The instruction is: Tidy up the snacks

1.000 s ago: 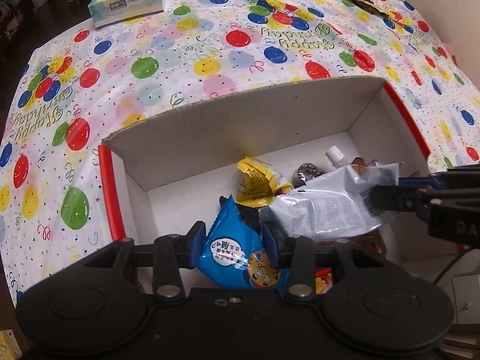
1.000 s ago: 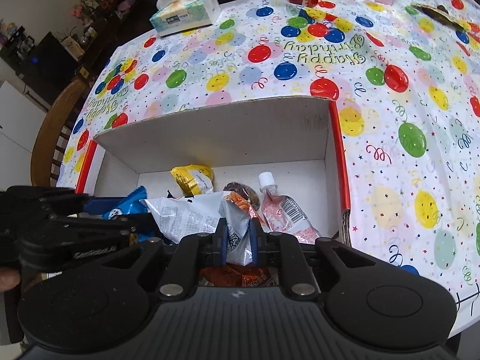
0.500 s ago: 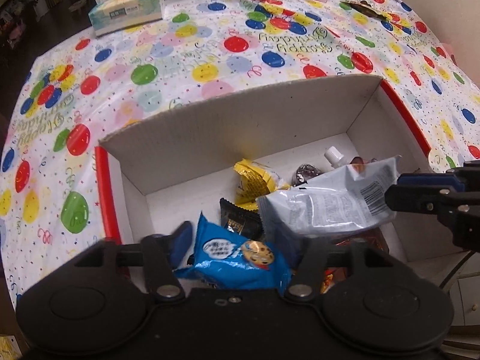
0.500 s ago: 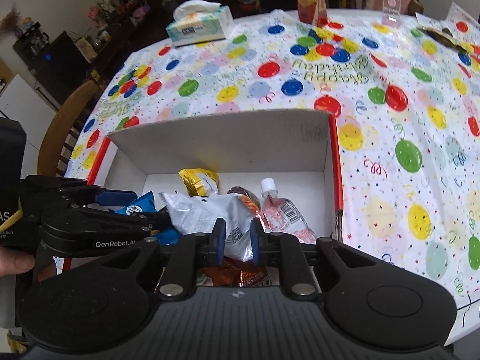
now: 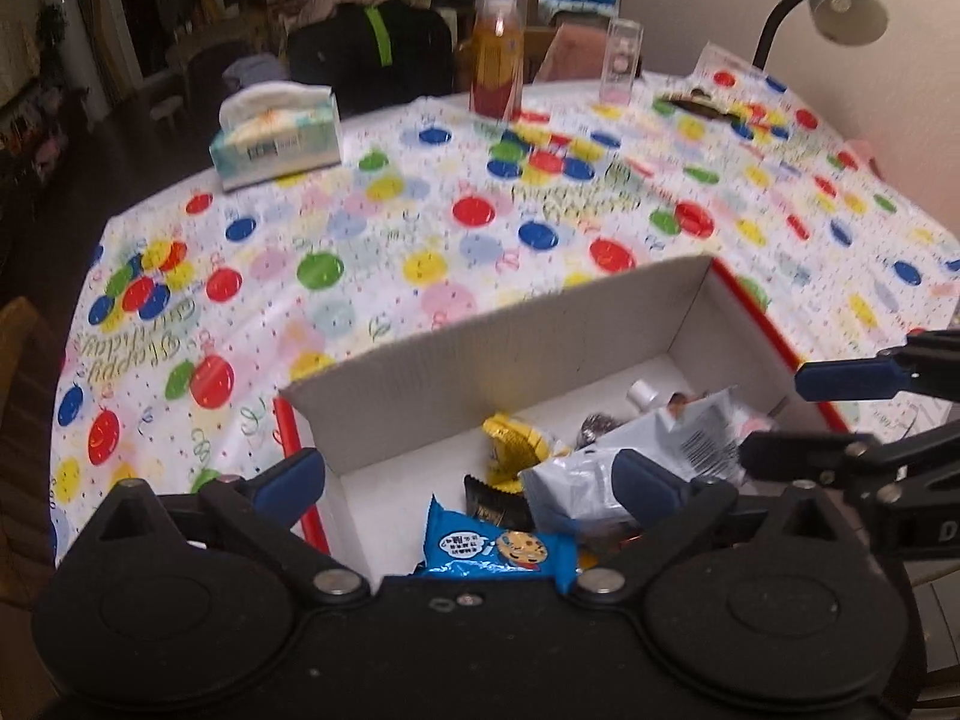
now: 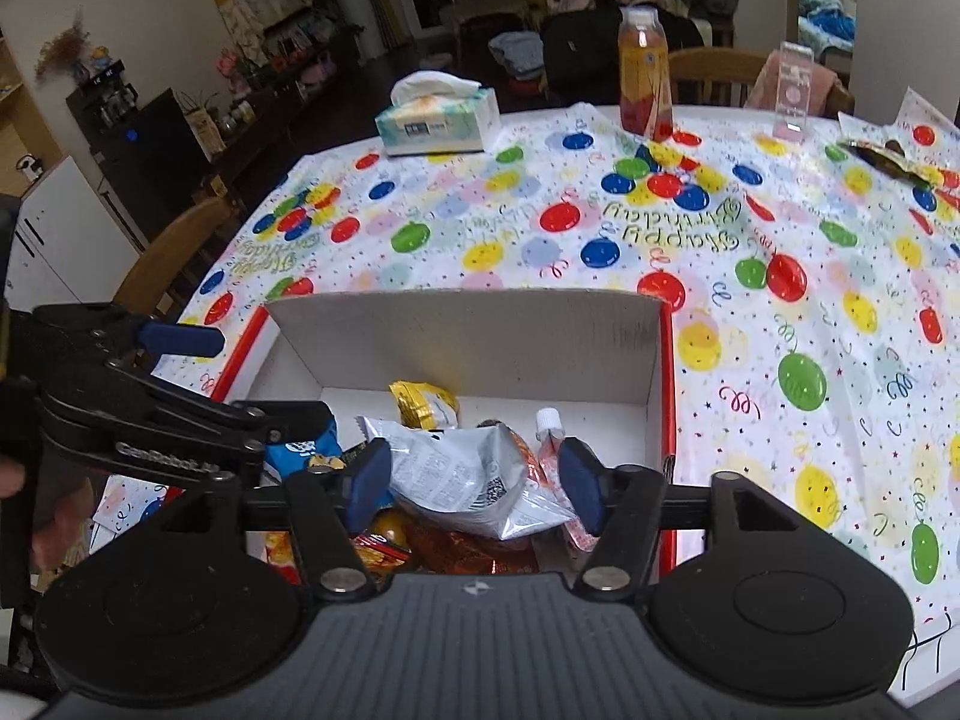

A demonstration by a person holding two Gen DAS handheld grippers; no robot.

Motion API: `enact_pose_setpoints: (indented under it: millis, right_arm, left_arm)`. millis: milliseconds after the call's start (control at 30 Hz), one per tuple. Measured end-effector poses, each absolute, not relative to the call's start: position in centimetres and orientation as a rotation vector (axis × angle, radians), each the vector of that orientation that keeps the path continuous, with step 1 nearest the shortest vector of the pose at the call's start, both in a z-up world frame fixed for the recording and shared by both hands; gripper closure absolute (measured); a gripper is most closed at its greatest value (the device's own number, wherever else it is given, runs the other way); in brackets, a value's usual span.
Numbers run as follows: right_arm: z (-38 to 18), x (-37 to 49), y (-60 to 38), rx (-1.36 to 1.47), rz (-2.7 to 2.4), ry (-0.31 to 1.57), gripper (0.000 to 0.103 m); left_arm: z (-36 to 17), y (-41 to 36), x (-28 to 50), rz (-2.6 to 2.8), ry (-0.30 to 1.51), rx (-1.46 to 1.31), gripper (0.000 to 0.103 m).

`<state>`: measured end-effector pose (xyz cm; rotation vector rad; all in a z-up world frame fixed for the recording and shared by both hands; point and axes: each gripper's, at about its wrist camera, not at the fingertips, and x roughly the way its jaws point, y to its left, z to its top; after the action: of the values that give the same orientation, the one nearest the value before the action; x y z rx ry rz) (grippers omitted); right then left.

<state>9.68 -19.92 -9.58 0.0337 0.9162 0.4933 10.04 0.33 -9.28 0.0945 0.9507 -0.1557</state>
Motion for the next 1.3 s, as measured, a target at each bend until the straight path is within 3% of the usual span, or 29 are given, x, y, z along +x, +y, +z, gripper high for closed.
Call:
enact_pose_setpoints:
  millis: [233, 500, 667, 800, 1300]
  right_arm:
    - [-8.5, 8.1, -20.5, 0.059, 0.49, 0.855, 0.024]
    - [-7.2, 6.0, -21.1, 0.081, 0.44, 0.799, 0.023]
    - [-6.7, 4.3, -21.2, 0.083, 0.429, 0.767, 0.017]
    - [-6.4, 3.0, -21.4, 0.095, 0.413, 0.743, 0.001]
    - [-5.9, -0.2, -22.0, 0.154, 0.389, 0.721, 0.0]
  left_arm:
    - [-6.8, 0.7, 7.5, -0.165, 0.878, 0.052, 0.001]
    - [-4.9, 0.9, 5.0, -0.156, 0.833, 0.032, 0.0]
    - [-4.7, 1.1, 3.7, -0.144, 0.839, 0.012, 0.0]
    - [-4.8, 1.2, 2.8, -0.122, 0.839, -0.002, 0.0]
    - [-4.0, 1.0, -0.2, -0.11, 0.79, -0.02, 0.0]
